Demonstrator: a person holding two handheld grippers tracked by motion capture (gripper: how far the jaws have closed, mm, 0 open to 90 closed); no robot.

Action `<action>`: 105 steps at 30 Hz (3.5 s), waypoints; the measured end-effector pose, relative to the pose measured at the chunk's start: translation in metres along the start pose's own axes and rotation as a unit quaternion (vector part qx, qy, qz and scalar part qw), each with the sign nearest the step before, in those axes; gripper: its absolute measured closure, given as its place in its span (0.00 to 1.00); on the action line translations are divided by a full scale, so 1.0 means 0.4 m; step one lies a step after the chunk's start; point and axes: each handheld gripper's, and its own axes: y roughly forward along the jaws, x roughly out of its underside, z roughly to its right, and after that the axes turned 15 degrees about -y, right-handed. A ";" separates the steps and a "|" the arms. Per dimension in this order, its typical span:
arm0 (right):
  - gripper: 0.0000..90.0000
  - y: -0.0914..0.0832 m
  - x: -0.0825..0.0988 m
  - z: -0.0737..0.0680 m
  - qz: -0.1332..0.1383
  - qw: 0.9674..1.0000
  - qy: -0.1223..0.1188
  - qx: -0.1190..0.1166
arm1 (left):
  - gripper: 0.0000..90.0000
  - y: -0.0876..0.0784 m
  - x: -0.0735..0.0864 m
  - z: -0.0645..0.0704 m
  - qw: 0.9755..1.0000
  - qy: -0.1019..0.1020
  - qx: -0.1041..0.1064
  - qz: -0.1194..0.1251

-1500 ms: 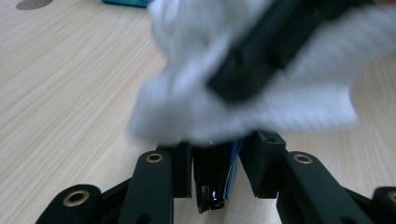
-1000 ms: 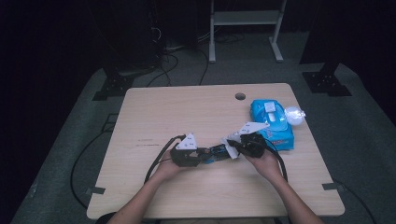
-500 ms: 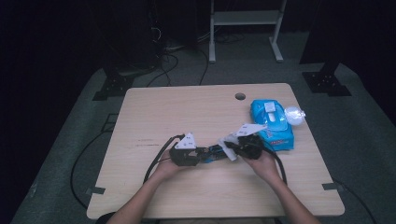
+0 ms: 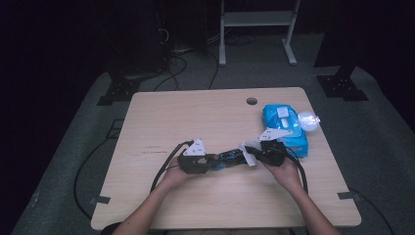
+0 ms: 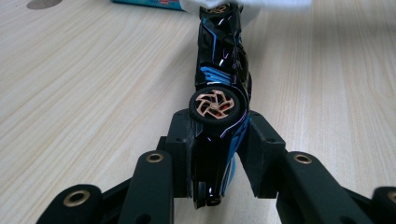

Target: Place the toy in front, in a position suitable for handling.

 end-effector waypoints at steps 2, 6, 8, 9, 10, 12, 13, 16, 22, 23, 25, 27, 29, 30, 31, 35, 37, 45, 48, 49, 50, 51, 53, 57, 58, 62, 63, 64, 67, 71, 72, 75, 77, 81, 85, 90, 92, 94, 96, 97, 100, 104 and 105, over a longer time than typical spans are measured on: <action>0.94 0.004 -0.008 -0.008 0.004 1.000 -0.005 -0.007 | 0.73 0.000 0.000 -0.001 1.000 -0.003 0.001 0.000; 0.94 0.011 -0.010 -0.013 -0.001 1.000 -0.013 -0.013 | 0.66 -0.008 -0.004 -0.007 1.000 -0.024 0.011 0.003; 0.94 0.010 -0.006 -0.015 0.006 1.000 -0.014 -0.012 | 0.62 -0.018 -0.008 -0.011 0.999 -0.040 0.023 0.011; 0.94 0.009 -0.005 -0.018 0.007 1.000 -0.017 -0.009 | 0.61 -0.024 -0.011 -0.014 0.998 -0.049 0.028 0.019; 0.94 0.008 -0.004 -0.024 0.008 1.000 -0.023 -0.005 | 0.61 -0.028 -0.012 -0.017 0.998 -0.054 0.032 0.024; 0.94 0.006 -0.002 -0.028 0.009 0.999 -0.038 0.000 | 0.61 -0.033 -0.013 -0.021 0.996 -0.067 0.039 0.032; 0.94 0.005 -0.002 -0.032 0.010 0.999 -0.040 0.002 | 0.61 -0.034 -0.013 -0.022 0.996 -0.071 0.042 0.031; 0.94 0.004 0.001 -0.039 0.011 0.999 -0.053 0.009 | 0.63 -0.028 -0.010 -0.020 0.997 -0.071 0.039 0.018; 0.94 -0.001 0.009 -0.050 0.016 0.998 -0.064 0.018 | 0.68 -0.024 -0.013 -0.014 0.998 -0.047 0.021 0.020; 0.94 0.000 0.009 -0.048 0.018 0.998 -0.065 0.018 | 0.68 -0.022 -0.014 -0.010 0.999 -0.039 0.016 0.022; 0.94 0.001 0.008 -0.046 0.016 0.998 -0.061 0.015 | 0.68 -0.021 -0.015 -0.004 0.999 -0.025 0.001 0.020; 0.94 0.001 0.007 -0.047 0.016 0.998 -0.063 0.017 | 0.68 -0.020 -0.015 -0.001 0.999 -0.027 -0.004 0.018; 0.94 0.000 0.009 -0.048 0.018 0.998 -0.061 0.015 | 0.67 -0.022 -0.014 -0.007 0.998 -0.050 0.015 0.019; 0.94 -0.003 0.010 -0.050 0.019 0.998 -0.057 0.012 | 0.67 -0.024 -0.013 -0.012 0.998 -0.060 0.027 0.020; 0.94 -0.005 0.012 -0.052 0.020 0.998 -0.059 0.012 | 0.67 -0.026 -0.012 -0.014 0.997 -0.065 0.032 0.022; 0.94 -0.012 0.019 -0.062 0.026 0.997 -0.078 0.013 | 0.67 -0.030 -0.014 -0.013 0.996 -0.073 0.036 0.022; 0.94 -0.016 0.022 -0.065 0.030 0.997 -0.076 0.010 | 0.62 -0.029 -0.012 -0.010 0.997 -0.075 0.031 0.019; 0.94 -0.040 0.033 -0.088 0.025 0.996 -0.088 -0.009 | 0.59 -0.023 0.002 0.012 0.998 -0.059 0.031 0.008; 0.94 -0.032 0.043 -0.097 -0.001 0.996 -0.087 -0.021 | 0.55 -0.016 0.006 0.020 0.999 -0.047 0.018 0.001; 0.94 -0.023 0.053 -0.102 -0.019 0.996 -0.089 -0.024 | 0.55 -0.013 0.006 0.021 0.999 -0.035 0.011 -0.002; 0.94 -0.015 0.065 -0.106 -0.028 0.995 -0.092 -0.022 | 0.55 -0.011 0.007 0.021 1.000 -0.025 0.007 -0.002; 0.94 -0.010 0.075 -0.105 -0.032 0.995 -0.087 -0.025 | 0.55 -0.010 0.008 0.022 1.000 -0.023 0.002 -0.002; 0.94 -0.011 0.076 -0.096 -0.026 0.996 -0.075 -0.028 | 0.50 -0.007 0.008 0.020 1.000 -0.015 -0.007 -0.005; 0.93 -0.030 0.027 -0.066 0.025 0.998 -0.051 -0.025 | 0.45 -0.004 0.008 0.023 1.000 -0.006 -0.017 0.001; 0.93 -0.025 0.015 -0.054 0.027 0.998 -0.042 -0.029 | 0.43 -0.003 0.008 0.024 1.000 -0.008 -0.020 0.006; 0.93 0.030 0.004 -0.026 0.012 0.999 -0.014 -0.037 | 0.27 -0.002 0.008 0.025 0.999 -0.009 -0.035 0.002; 0.93 0.041 0.007 -0.026 0.004 0.999 -0.013 -0.038 | 0.22 -0.002 0.009 0.025 0.999 -0.014 -0.035 -0.001; 0.93 0.050 0.011 -0.029 -0.001 0.999 -0.011 -0.041 | 0.21 0.000 0.010 0.024 0.999 -0.018 -0.033 -0.003; 0.93 0.061 0.022 -0.039 -0.008 0.999 -0.011 -0.040 | 0.13 0.008 0.015 0.021 0.999 -0.028 -0.028 -0.014; 0.93 0.061 0.038 -0.040 -0.012 0.999 0.003 -0.046 | 0.10 0.027 0.022 0.026 0.998 -0.029 -0.036 -0.043; 0.93 0.060 0.039 -0.041 -0.012 0.999 0.005 -0.046 | 0.10 0.031 0.022 0.029 0.998 -0.025 -0.041 -0.046; 0.93 0.058 0.039 -0.047 -0.014 0.999 0.002 -0.045 | 0.10 0.038 0.022 0.031 0.997 -0.017 -0.050 -0.054; 0.93 0.056 0.042 -0.051 -0.013 0.999 0.004 -0.046 | 0.10 0.045 0.024 0.034 0.997 -0.014 -0.056 -0.057; 0.93 0.055 0.045 -0.051 -0.010 0.999 0.009 -0.048 | 0.14 0.057 0.029 0.041 0.996 0.003 -0.061 -0.070; 0.93 0.057 0.043 -0.055 -0.010 0.999 0.009 -0.046 | 0.24 0.054 0.028 0.047 0.996 0.023 -0.061 -0.067; 0.93 0.083 0.018 -0.091 -0.004 0.998 -0.001 -0.067 | 0.26 0.052 0.025 0.043 0.996 0.024 -0.060 -0.054; 0.93 0.106 0.000 -0.119 0.003 0.996 -0.012 -0.087 | 0.26 0.054 0.025 0.046 0.996 0.029 -0.061 -0.054; 0.93 0.125 -0.016 -0.146 0.006 0.995 -0.031 -0.094 | 0.26 0.053 0.026 0.047 0.996 0.036 -0.063 -0.057; 0.92 0.130 -0.026 -0.156 0.002 0.995 -0.051 -0.090 | 0.26 0.051 0.026 0.043 0.996 0.030 -0.059 -0.056; 0.93 0.127 -0.026 -0.153 -0.001 0.995 -0.053 -0.084 | 0.26 0.050 0.026 0.043 0.997 0.027 -0.057 -0.054; 0.93 0.107 -0.011 -0.122 -0.008 0.997 -0.050 -0.049 | 0.26 0.050 0.026 0.040 0.997 0.025 -0.054 -0.052; 0.93 0.098 0.001 -0.114 -0.004 0.998 -0.027 -0.054 | 0.26 0.051 0.026 0.042 0.997 0.029 -0.052 -0.051; 0.93 0.104 -0.003 -0.123 0.000 0.998 -0.030 -0.064 | 0.26 0.052 0.026 0.042 0.997 0.027 -0.052 -0.050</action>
